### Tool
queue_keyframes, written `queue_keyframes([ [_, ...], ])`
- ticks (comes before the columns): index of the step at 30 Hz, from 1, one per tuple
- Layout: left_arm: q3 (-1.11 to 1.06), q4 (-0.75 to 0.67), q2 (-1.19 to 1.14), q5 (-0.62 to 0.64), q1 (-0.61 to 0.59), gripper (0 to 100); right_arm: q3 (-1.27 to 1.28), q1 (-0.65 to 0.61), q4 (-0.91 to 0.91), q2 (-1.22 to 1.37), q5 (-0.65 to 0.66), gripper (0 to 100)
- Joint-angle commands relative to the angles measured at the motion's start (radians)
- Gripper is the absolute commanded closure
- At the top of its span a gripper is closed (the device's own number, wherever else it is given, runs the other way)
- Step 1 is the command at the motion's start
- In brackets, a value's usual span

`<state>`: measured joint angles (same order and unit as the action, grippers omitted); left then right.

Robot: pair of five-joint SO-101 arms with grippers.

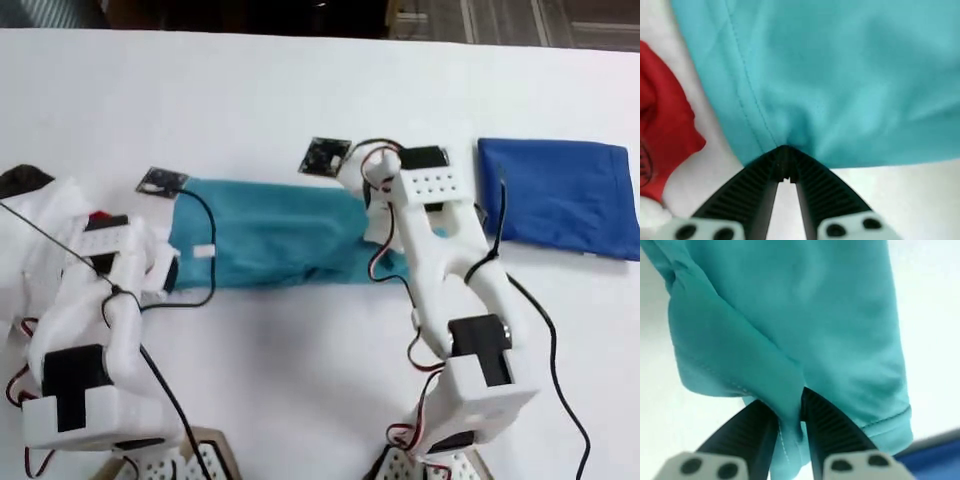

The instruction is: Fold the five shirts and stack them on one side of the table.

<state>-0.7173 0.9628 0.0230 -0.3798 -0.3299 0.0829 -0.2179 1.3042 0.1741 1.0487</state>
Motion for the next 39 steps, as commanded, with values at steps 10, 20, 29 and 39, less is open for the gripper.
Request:
queue_keyframes([
  [10, 0.067, 0.077, 0.061, -0.011, 0.015, 97, -0.098, 0.022, 0.013, 0.008, -0.092, 97.4],
  [20, 0.133, 0.176, 0.141, -0.012, 0.015, 97, -0.086, 0.024, 0.013, 0.008, -0.095, 97.4],
  [29, 0.122, 0.003, 0.08, -0.009, 0.015, 97, -0.086, 0.024, 0.015, 0.008, -0.095, 97.4],
  [39, 0.122, 0.011, -0.101, 0.009, 0.012, 97, -0.095, 0.024, 0.008, -0.001, -0.129, 97.4],
])
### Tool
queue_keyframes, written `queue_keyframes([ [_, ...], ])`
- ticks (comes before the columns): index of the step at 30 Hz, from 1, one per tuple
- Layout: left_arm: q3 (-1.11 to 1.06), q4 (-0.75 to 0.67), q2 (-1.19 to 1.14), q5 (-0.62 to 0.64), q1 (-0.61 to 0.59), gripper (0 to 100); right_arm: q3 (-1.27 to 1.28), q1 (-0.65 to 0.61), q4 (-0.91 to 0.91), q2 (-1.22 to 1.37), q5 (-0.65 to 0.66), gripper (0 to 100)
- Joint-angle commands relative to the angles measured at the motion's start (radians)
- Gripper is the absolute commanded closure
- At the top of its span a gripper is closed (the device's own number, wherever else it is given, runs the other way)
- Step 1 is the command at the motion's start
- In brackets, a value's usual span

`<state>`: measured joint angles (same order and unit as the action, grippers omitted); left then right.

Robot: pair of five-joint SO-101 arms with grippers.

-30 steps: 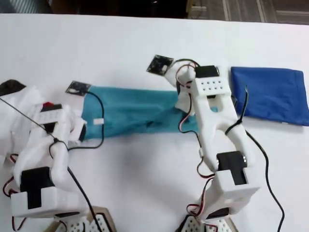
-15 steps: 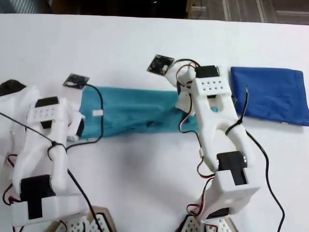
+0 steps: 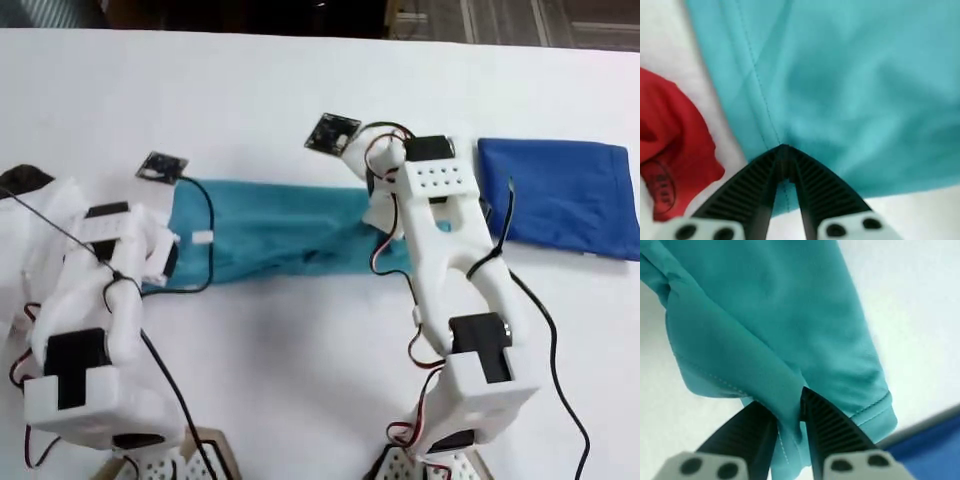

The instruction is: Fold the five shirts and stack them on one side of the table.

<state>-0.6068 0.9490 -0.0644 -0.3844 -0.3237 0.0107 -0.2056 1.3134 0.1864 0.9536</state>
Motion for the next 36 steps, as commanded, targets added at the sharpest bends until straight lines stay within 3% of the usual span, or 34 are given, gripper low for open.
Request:
queue_keyframes([
  [1, 0.013, 0.037, -0.015, 0.023, 0.008, 97, -0.029, 0.012, -0.001, -0.013, -0.052, 97.1],
  [9, -0.016, 0.086, -0.012, 0.031, 0.009, 97, -0.032, 0.012, -0.012, -0.004, -0.098, 81.4],
  [15, -0.021, 0.078, -0.012, 0.031, 0.009, 97, -0.031, 0.062, -0.102, -0.008, -0.123, 85.1],
  [19, -0.018, 0.078, -0.015, 0.031, 0.009, 97, -0.026, 0.079, 0.059, -0.015, -0.181, 98.5],
  [23, -0.019, 0.078, -0.015, 0.031, 0.009, 97, 0.066, 0.073, 0.131, -0.004, -0.123, 97.8],
  [32, -0.019, 0.078, -0.015, 0.031, 0.009, 97, 0.25, 0.025, -0.096, 0.012, -0.103, 97.7],
  [36, -0.021, 0.078, -0.015, 0.031, 0.009, 97, 0.25, -0.041, -0.199, 0.042, -0.287, 97.7],
])
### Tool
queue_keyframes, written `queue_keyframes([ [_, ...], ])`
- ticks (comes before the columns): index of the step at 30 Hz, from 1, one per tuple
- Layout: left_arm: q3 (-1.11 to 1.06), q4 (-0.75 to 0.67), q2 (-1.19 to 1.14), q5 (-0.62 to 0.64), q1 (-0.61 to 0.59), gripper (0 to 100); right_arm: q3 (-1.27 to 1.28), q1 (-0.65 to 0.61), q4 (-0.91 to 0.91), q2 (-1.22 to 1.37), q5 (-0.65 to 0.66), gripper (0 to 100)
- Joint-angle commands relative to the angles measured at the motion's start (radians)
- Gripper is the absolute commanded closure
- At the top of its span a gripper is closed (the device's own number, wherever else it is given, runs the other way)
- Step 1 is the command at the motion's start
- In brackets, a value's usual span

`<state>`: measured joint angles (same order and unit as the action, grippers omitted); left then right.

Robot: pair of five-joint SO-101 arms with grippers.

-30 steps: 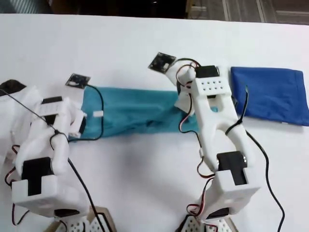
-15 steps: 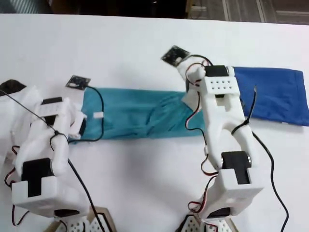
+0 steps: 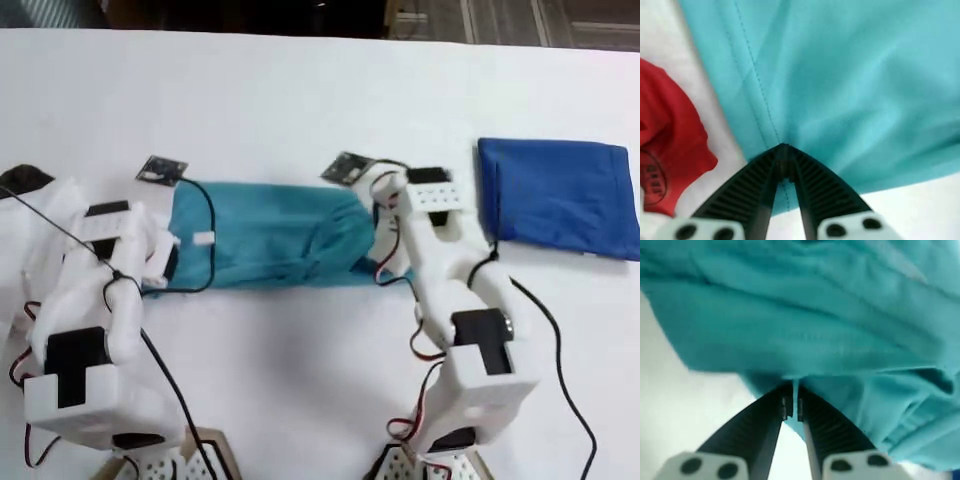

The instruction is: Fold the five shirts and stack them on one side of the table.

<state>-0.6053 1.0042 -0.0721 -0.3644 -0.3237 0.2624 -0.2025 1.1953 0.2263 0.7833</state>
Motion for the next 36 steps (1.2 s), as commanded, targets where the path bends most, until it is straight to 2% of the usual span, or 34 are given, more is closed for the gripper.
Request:
queue_keyframes([
  [1, -0.022, 0.023, -0.008, 0.011, 0.009, 97, -0.006, -0.054, -0.12, 0.002, -0.172, 97.8],
  [5, -0.024, 0.023, -0.008, 0.011, 0.009, 97, -0.06, -0.084, -0.231, 0.008, -0.359, 97.8],
  [10, -0.024, 0.023, -0.008, 0.011, 0.009, 97, -0.118, -0.094, -0.286, 0.01, -0.454, 97.8],
  [15, -0.024, 0.023, -0.008, 0.011, 0.009, 97, -0.126, -0.087, -0.295, 0.033, -0.459, 97.8],
  [21, -0.024, 0.023, -0.008, 0.011, 0.009, 97, -0.152, -0.024, -0.056, -0.067, -0.445, 97.8],
  [24, -0.024, 0.023, -0.008, 0.011, 0.009, 97, -0.143, -0.036, 0.044, -0.07, -0.358, 97.8],
  [26, -0.022, 0.023, -0.008, 0.011, 0.009, 97, -0.141, -0.058, 0.074, -0.054, -0.345, 97.8],
  [36, -0.024, 0.023, -0.008, 0.011, 0.009, 97, -0.149, -0.211, -0.104, 0.096, -0.348, 97.8],
])
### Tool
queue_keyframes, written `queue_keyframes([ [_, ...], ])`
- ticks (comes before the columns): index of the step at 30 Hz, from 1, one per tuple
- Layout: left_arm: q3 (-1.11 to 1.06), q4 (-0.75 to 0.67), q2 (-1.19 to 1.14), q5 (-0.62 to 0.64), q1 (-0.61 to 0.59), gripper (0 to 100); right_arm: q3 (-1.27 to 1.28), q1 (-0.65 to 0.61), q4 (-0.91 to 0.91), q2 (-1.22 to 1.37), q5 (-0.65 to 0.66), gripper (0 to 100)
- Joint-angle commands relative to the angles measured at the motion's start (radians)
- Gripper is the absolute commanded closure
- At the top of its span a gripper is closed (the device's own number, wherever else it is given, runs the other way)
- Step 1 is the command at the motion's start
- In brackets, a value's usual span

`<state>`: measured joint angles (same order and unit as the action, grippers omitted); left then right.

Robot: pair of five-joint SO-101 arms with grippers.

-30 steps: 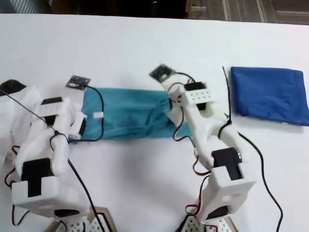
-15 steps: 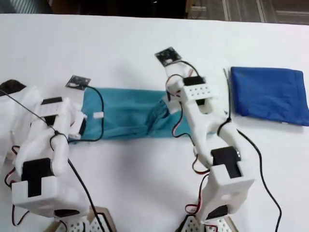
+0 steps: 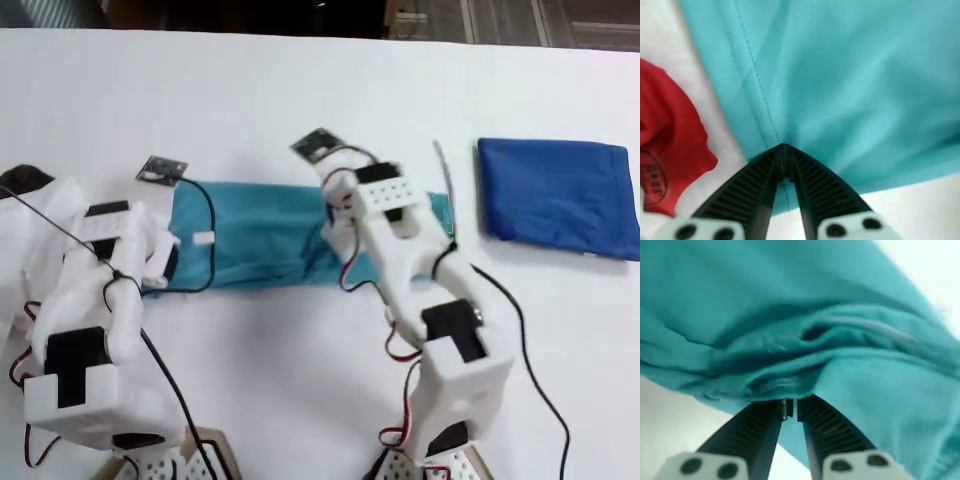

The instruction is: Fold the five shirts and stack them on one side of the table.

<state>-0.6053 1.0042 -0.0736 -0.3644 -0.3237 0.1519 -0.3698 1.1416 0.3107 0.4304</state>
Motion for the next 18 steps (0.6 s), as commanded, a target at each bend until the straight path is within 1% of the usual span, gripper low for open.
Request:
queue_keyframes([
  [1, -0.024, 0.023, -0.006, 0.011, 0.009, 97, -0.04, -0.054, -0.067, 0.018, -0.012, 97.8],
  [5, -0.024, 0.023, -0.006, 0.011, 0.009, 97, -0.103, -0.054, -0.101, 0.019, -0.18, 97.8],
  [7, -0.024, 0.023, -0.006, 0.011, 0.009, 97, -0.153, -0.044, -0.104, 0.027, -0.236, 97.8],
  [12, -0.024, 0.023, -0.006, 0.011, 0.009, 97, -0.189, -0.001, -0.084, 0.018, -0.247, 97.8],
  [15, -0.024, 0.023, -0.006, 0.011, 0.009, 97, -0.183, 0.079, 0.004, -0.025, -0.247, 97.8],
  [18, -0.024, 0.023, -0.006, 0.011, 0.009, 97, -0.181, 0.196, 0.105, -0.042, -0.245, 97.8],
])
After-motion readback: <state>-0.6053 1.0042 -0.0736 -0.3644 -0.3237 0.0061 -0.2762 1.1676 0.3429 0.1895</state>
